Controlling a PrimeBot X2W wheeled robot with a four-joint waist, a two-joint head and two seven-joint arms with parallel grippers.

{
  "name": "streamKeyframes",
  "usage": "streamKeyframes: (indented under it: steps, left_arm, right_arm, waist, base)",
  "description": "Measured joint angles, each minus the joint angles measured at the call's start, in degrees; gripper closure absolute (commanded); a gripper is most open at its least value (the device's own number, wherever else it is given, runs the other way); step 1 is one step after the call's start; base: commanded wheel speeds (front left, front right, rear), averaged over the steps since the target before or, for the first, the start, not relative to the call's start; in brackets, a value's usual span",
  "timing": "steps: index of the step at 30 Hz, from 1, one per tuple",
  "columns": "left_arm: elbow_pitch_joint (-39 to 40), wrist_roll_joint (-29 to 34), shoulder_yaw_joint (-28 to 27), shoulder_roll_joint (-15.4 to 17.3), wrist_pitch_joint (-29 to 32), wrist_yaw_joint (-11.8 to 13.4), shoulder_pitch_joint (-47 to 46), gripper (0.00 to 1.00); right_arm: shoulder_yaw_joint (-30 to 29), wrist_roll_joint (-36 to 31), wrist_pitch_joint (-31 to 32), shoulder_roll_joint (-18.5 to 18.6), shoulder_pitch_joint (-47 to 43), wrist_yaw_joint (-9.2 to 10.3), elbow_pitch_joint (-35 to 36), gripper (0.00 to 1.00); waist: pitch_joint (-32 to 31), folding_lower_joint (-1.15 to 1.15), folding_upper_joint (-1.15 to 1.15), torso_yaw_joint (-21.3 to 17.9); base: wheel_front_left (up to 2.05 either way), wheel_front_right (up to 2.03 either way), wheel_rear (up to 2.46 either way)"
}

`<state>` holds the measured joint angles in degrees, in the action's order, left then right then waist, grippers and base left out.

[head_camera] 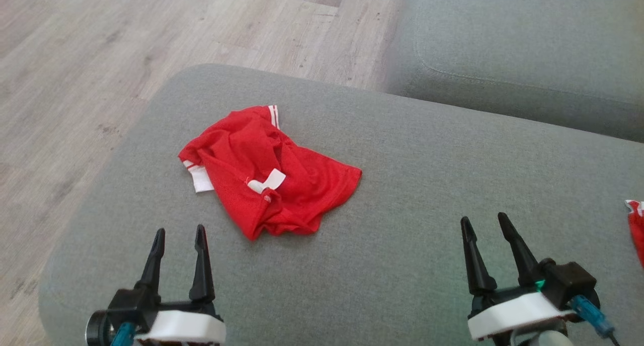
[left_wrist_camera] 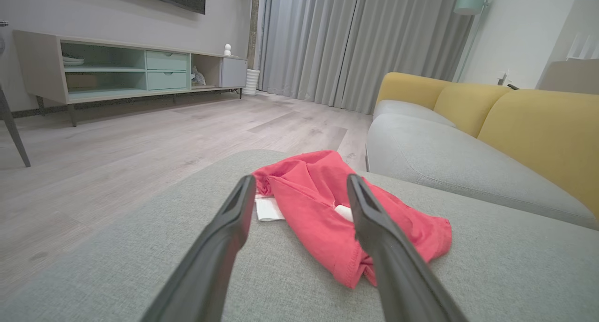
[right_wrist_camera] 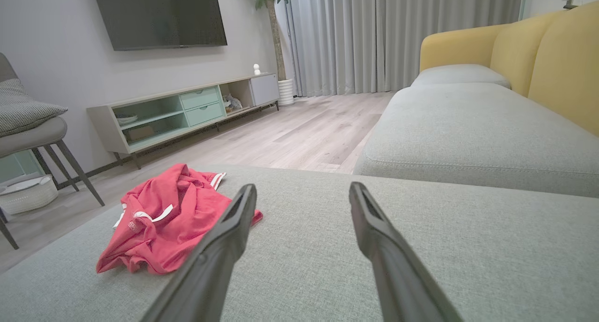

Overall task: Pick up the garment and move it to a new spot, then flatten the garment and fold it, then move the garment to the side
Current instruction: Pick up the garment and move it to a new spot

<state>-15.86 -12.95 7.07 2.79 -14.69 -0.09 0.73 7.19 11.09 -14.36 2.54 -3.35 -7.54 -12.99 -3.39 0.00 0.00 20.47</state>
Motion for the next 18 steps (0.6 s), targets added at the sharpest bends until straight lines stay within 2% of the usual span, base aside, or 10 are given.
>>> streamKeyframes:
  steps: [7, 10, 13, 18]
  left_arm:
    - [-0.5, 1.1, -0.1, 0.0, 0.0, -0.5, -0.3, 0.00]
    - [-2.0, 2.1, -0.2, 0.2, 0.0, -1.7, -1.5, 0.00]
    - [-6.0, 3.0, 0.3, 1.3, 0.1, -3.0, -5.5, 0.00]
    - [-12.2, 4.7, 2.8, 3.7, 4.4, -5.1, -16.8, 0.00]
  right_arm:
    - [0.0, 0.0, 0.0, 0.0, -0.1, 0.00, 0.0, 0.00]
    - [-0.2, 0.0, 0.0, 0.0, -0.1, 0.00, 0.2, 0.00]
    - [-0.6, -0.5, 0.0, 0.0, 0.2, 0.01, 0.5, 0.00]
    - [-1.8, -1.6, 0.0, 0.0, 1.2, 0.00, 1.0, 0.00]
  waist:
    - [0.8, 0.00, 0.00, -0.6]
    - [1.7, 0.00, 0.00, -1.6]
    - [3.4, 0.00, 0.00, -2.6]
    - [7.2, 0.02, 0.00, -4.4]
  base:
    - [0.00, 0.00, 0.00]
    - [0.00, 0.00, 0.00]
    - [0.00, 0.00, 0.00]
    - [0.00, 0.00, 0.00]
